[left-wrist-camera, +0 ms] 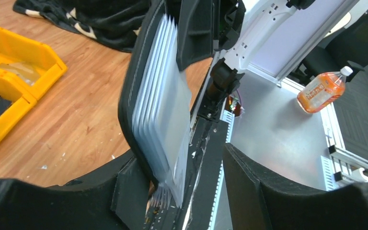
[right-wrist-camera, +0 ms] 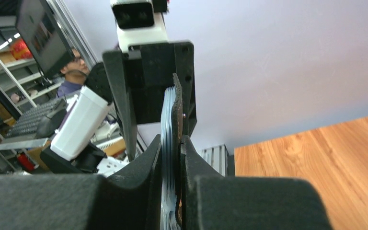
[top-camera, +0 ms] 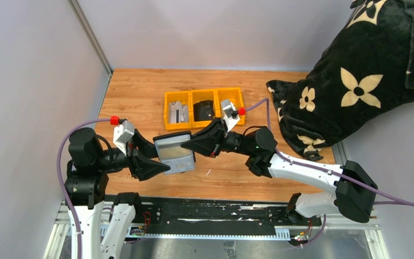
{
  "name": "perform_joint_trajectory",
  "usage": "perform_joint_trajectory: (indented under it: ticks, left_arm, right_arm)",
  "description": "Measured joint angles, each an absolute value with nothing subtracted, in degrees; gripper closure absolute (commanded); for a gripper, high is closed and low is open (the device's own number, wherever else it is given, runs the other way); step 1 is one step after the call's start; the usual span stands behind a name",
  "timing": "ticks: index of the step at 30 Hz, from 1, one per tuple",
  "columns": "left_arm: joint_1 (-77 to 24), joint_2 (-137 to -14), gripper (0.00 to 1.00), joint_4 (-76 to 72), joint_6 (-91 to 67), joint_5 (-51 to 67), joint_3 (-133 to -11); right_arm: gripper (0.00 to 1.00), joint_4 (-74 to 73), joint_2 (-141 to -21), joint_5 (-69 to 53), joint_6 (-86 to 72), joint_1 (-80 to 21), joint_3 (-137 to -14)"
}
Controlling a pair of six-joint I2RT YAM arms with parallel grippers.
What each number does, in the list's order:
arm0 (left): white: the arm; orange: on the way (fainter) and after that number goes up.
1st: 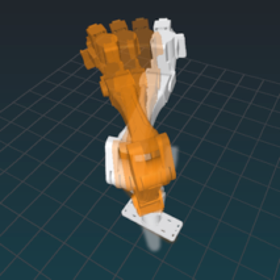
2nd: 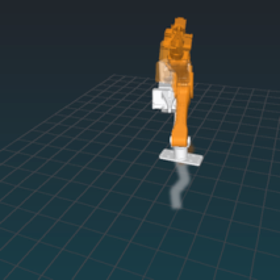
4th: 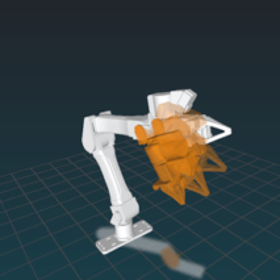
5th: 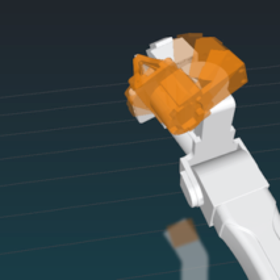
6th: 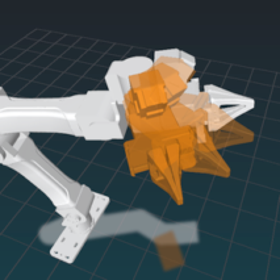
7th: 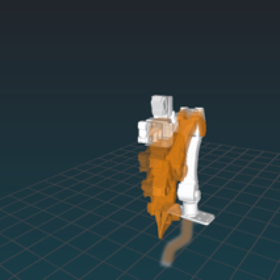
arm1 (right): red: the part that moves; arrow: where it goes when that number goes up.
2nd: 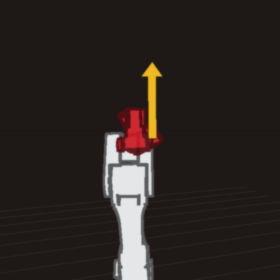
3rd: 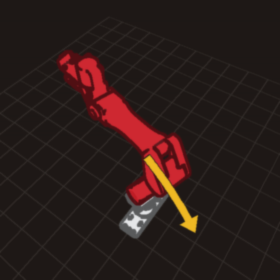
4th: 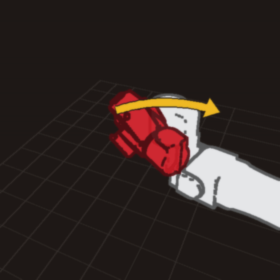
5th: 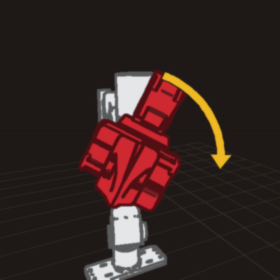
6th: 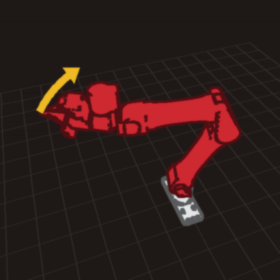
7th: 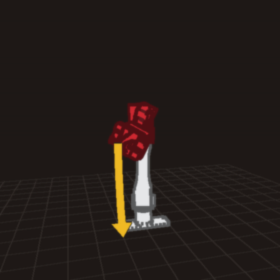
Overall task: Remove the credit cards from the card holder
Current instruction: Remove the credit card from the card holder.
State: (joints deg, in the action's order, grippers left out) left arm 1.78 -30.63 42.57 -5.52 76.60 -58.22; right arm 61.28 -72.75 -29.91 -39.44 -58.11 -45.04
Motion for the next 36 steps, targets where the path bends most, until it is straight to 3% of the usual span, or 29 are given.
perform_joint_trajectory:
  ticks: [4,12,23,26,30,36]
  left_arm:
    - [1.8,-31.1,0.57,43.2,-6.3,77.5,-58.3]
    - [1.8,-33.5,0.57,43.7,-7.7,78.1,-60.1]
    - [1.8,-34.8,0.65,43.9,-7.7,78.2,-60.1]
    - [1.8,-35.5,0.78,43.9,-7.7,78.1,-60.1]
    - [1.8,-36.6,1.0,44.8,-7.6,77.4,-60.8]
    - [1.7,-36.5,1.0,45.2,-7.4,76.5,-61.4]
  right_arm:
    - [1.0,66.5,-72.8,-28.3,-41.2,-58.1,-44.3]
    - [1.0,69.4,-73.8,-27.2,-42.2,-58.1,-43.5]
    - [1.0,69.9,-74.7,-27.8,-42.5,-58.6,-43.5]
    - [1.0,70.1,-75.8,-28.8,-43.2,-58.6,-43.5]
    - [0.9,70.8,-76.8,-30.0,-44.2,-58.8,-43.5]
    - [0.56,67.9,-76.8,-32.8,-43.9,-58.7,-45.3]
